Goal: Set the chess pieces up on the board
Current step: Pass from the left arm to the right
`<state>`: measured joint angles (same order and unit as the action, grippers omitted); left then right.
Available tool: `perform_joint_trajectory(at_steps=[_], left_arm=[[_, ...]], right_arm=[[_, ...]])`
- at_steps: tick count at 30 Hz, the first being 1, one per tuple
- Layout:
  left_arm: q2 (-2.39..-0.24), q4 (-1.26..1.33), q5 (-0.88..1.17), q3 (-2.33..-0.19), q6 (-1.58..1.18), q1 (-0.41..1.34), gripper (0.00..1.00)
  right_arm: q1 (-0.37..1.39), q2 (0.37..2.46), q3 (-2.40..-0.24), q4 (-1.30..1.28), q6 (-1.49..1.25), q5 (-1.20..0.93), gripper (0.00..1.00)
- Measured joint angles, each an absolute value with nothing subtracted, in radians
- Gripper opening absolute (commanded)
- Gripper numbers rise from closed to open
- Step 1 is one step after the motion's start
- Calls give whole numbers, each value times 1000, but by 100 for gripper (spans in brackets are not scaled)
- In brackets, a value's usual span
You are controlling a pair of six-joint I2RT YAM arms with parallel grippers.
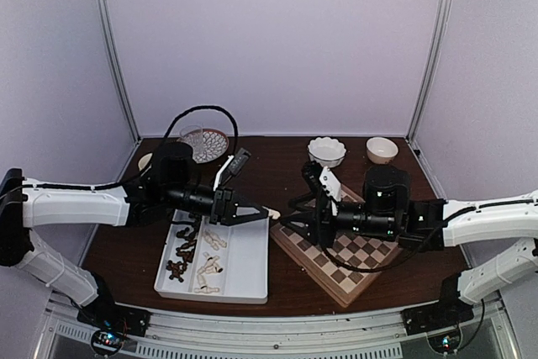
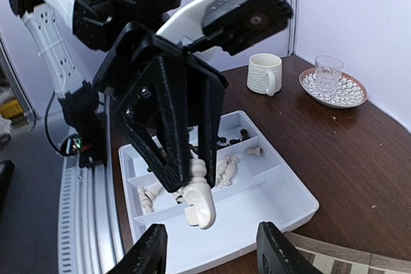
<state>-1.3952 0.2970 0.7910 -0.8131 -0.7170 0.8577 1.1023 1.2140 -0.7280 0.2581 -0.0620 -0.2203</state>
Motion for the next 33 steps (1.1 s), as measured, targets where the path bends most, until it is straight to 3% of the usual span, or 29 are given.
perform_joint_trajectory(at_steps=[13, 33], left_arm=[[-1325, 441, 748, -715, -632, 857, 15], [-1323, 588, 739, -678, -650, 859, 15]], right_arm=[[1007, 1259, -710, 471, -425, -476, 46], [1007, 1346, -716, 550, -532, -598, 44]])
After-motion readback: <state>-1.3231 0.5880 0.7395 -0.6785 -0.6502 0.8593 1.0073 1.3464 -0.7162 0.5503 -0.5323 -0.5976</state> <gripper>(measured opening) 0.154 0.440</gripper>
